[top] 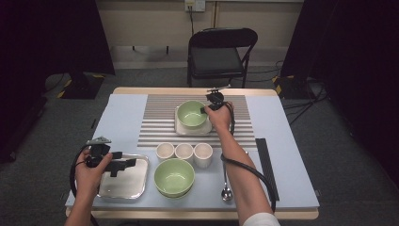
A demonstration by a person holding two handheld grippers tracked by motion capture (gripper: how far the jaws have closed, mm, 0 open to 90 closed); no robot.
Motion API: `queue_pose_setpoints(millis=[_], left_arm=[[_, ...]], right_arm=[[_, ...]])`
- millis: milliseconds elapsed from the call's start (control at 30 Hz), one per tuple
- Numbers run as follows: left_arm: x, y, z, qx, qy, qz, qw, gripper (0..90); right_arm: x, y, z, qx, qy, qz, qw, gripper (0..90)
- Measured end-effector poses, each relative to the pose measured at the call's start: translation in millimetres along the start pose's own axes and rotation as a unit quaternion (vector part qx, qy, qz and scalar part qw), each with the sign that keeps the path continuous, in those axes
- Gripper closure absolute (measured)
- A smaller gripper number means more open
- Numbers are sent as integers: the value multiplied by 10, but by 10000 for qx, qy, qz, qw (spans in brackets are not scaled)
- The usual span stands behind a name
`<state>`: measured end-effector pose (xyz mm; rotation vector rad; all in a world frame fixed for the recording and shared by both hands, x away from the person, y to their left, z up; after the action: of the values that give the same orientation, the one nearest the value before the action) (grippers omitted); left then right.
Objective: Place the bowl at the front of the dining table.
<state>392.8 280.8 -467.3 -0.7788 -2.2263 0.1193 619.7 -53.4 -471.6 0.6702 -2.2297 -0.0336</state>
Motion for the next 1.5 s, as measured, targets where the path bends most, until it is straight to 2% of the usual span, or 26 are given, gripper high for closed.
queue_pose_setpoints(millis=[500, 1500], left_arm=[[10, 1, -5, -10, -20, 3, 10000, 187], [24, -6, -12, -32, -36, -8, 10000, 187]], right_arm=[[-31, 7, -4, 226, -20, 152, 9996, 840], [-75, -31, 21, 317, -136, 294, 9990, 834]])
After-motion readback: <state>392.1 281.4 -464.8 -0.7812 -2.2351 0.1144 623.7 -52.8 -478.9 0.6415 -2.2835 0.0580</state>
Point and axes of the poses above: each handheld gripper's, and its own axes: x roughly backward along the jaws, z roughly out of its underside, y roughly to its left, the point moved 5 cm from there along -x, roughly forward along the jaws, and after that the axes turned 2 degrees about -y, right-handed, at the moved point
